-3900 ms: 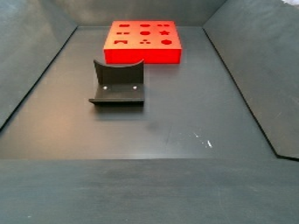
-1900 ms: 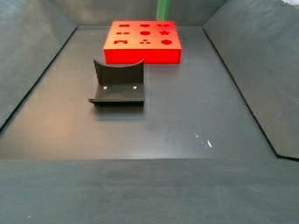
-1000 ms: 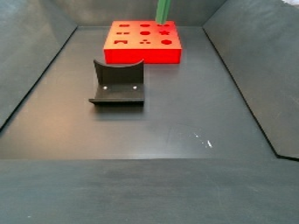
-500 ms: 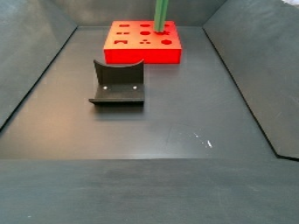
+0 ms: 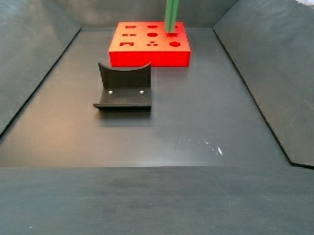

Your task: Insert the star object.

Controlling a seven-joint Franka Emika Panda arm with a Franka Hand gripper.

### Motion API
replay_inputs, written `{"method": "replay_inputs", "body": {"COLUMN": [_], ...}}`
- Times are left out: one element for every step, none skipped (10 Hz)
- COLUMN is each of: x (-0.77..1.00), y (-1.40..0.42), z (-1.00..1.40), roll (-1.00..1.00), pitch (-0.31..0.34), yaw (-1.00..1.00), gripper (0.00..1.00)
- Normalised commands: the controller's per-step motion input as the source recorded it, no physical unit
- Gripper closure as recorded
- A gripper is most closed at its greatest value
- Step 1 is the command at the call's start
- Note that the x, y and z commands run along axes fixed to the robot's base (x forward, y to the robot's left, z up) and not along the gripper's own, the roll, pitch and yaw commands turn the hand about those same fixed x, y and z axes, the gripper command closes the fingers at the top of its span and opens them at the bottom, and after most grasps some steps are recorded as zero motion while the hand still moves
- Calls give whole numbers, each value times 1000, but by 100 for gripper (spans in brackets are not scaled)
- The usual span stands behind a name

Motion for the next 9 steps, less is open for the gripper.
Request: {"method": "replay_inputs", "body": {"x": [26, 51, 6, 0, -20, -54, -117, -140, -123], "y": [26, 0, 0, 0, 0, 0, 69, 0, -74], "z": [0, 0, 0, -49, -80, -166, -169, -177, -154], "roll": [-193, -153, -157, -154, -107, -104, -47, -14, 0], "pitch": [116, 131, 121, 99, 96, 83, 70, 49, 0], "yaw": [-571, -563, -529, -497, -414, -366, -254, -137, -23], "gripper": [100, 100, 100, 100, 100, 100, 100, 100, 100]}}
